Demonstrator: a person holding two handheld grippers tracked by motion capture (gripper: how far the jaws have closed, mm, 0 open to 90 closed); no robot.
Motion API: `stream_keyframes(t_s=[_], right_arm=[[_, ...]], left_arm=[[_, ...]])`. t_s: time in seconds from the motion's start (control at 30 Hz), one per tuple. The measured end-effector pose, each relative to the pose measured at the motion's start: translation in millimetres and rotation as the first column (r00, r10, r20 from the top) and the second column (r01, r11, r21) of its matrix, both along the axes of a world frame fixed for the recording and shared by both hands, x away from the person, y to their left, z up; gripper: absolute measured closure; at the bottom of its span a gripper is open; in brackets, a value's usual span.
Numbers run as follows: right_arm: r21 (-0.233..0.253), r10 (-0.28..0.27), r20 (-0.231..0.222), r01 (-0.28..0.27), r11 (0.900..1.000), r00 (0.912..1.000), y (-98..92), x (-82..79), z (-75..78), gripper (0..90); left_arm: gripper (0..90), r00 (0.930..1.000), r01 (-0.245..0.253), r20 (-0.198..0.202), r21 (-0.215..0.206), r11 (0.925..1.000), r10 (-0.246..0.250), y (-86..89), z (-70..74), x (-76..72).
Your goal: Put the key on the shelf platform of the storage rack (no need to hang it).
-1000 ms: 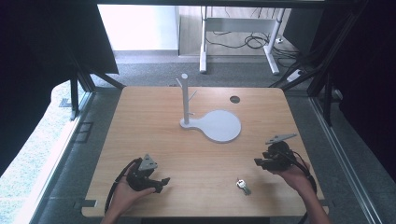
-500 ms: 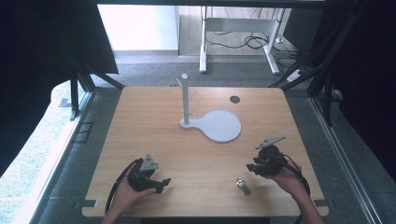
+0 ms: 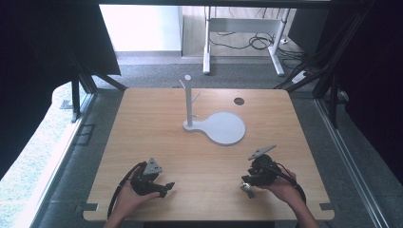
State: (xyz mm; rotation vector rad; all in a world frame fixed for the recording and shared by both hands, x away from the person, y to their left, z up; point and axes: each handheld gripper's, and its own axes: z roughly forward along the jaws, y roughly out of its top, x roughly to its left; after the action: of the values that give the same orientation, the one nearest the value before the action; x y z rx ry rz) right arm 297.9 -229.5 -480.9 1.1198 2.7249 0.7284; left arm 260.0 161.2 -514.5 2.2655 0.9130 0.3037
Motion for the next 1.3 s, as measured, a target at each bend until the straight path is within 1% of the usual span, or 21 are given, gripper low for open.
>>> stream_keyframes(t_s=[0.17, 0.27, 0.3, 0.37, 0.4, 0.47, 0.5, 0.53, 0.63, 0.7, 0.77, 0.8, 0.93, 0.97, 1.13, 1.3], right_arm=[[-0.005, 0.015, -0.005, -0.015, 1.000, 0.9999, 6.0, -2.1, -1.5, 58.4], [-0.014, 0.016, -0.013, -0.016, 1.000, 0.9998, 9.2, -2.5, -3.1, 60.5], [-0.014, 0.012, -0.036, -0.013, 1.000, 0.9993, 10.8, -1.7, -4.8, 63.1], [-0.011, 0.002, -0.056, -0.003, 1.000, 0.9984, 12.1, -1.1, -6.0, 64.5], [-0.011, 0.002, -0.056, -0.003, 1.000, 0.9984, 12.1, -1.1, -6.0, 64.5], [-0.011, -0.018, -0.075, 0.017, 1.000, 0.9970, 13.9, -0.1, -7.8, 66.9], [-0.011, -0.018, -0.075, 0.017, 1.000, 0.9970, 13.9, -0.1, -7.8, 66.9], [-0.014, -0.029, -0.090, 0.028, 1.000, 0.9955, 15.5, -0.1, -8.6, 67.9], [-0.023, -0.032, -0.095, 0.030, 0.999, 0.9949, 16.6, 0.4, -9.9, 68.8], [-0.036, -0.045, -0.102, 0.041, 0.999, 0.9938, 17.4, 1.7, -11.2, 70.3], [-0.037, -0.045, -0.104, 0.041, 0.998, 0.9936, 17.5, 2.1, -11.6, 70.7], [-0.046, -0.050, -0.108, 0.046, 0.998, 0.9928, 18.3, 2.6, -12.7, 71.8], [-0.053, -0.055, -0.113, 0.049, 0.997, 0.9921, 19.1, 2.8, -14.2, 73.3], [-0.062, -0.066, -0.121, 0.059, 0.996, 0.9904, 19.7, 2.9, -15.6, 74.9], [-0.061, -0.077, -0.138, 0.069, 0.996, 0.9875, 19.1, 2.4, -16.0, 76.1], [-0.062, -0.079, -0.155, 0.070, 0.996, 0.9847, 18.8, 3.1, -16.8, 79.8]], left_arm=[[22.4, 1.0000, 0.001, 0.000, 0.000, 1.0000, -0.001, -0.3, -0.2, 0.0], [22.4, 1.0000, 0.001, 0.000, 0.000, 1.0000, -0.001, -0.2, -0.1, 0.0], [22.3, 1.0000, 0.001, 0.000, -0.001, 1.0000, -0.001, -0.2, -0.1, -0.1], [22.4, 1.0000, 0.001, 0.000, -0.002, 1.0000, -0.001, -0.1, 0.0, -0.1], [22.4, 1.0000, 0.000, 0.001, -0.003, 1.0000, 0.000, -0.1, 0.0, -0.1], [22.4, 1.0000, -0.001, 0.001, -0.004, 1.0000, 0.001, 0.2, 0.4, -0.1], [22.4, 1.0000, -0.001, 0.001, -0.004, 1.0000, 0.001, 0.2, 0.4, -0.1], [22.4, 1.0000, 0.001, 0.002, -0.004, 1.0000, -0.001, 0.3, 0.5, 0.1], [22.4, 1.0000, 0.001, 0.003, -0.006, 1.0000, -0.001, 0.4, 0.8, -0.2], [22.4, 1.0000, 0.001, 0.004, -0.007, 1.0000, -0.001, 0.9, 1.3, -0.3], [22.4, 1.0000, 0.000, 0.004, -0.007, 1.0000, 0.000, 1.0, 1.4, -0.3], [22.5, 1.0000, 0.000, 0.004, -0.008, 1.0000, 0.000, 1.1, 1.5, -0.3], [22.5, 1.0000, 0.000, 0.004, -0.010, 0.9999, 0.000, 1.1, 1.7, -0.4], [22.5, 1.0000, 0.002, 0.005, -0.012, 0.9999, -0.002, 1.1, 1.8, -0.3], [22.5, 1.0000, 0.001, 0.004, -0.010, 0.9999, -0.001, 1.3, 1.6, 0.0], [22.5, 1.0000, 0.003, 0.006, -0.010, 0.9999, -0.003, 1.4, 2.0, -0.1]])
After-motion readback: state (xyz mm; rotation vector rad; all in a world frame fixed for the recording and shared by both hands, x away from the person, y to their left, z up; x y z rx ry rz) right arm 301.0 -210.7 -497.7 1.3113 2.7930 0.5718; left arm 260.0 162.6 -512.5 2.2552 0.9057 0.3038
